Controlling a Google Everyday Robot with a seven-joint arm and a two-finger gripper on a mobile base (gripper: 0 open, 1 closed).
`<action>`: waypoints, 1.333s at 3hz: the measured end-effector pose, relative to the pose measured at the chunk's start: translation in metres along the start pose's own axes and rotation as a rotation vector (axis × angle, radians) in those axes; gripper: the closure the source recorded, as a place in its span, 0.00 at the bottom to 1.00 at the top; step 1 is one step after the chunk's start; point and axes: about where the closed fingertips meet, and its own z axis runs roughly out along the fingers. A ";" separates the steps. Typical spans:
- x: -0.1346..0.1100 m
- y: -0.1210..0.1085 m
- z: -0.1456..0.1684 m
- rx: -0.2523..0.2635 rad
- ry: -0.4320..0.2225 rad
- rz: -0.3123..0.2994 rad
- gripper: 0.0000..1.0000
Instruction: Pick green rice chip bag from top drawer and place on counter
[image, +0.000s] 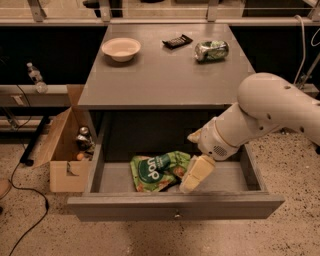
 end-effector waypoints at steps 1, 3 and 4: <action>0.000 0.000 0.000 0.000 0.000 0.000 0.00; -0.010 -0.050 0.044 0.047 0.046 -0.086 0.00; -0.017 -0.079 0.053 0.091 0.044 -0.128 0.00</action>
Offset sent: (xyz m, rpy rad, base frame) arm 0.0563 0.0292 -0.0516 -0.1082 -0.0561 0.0607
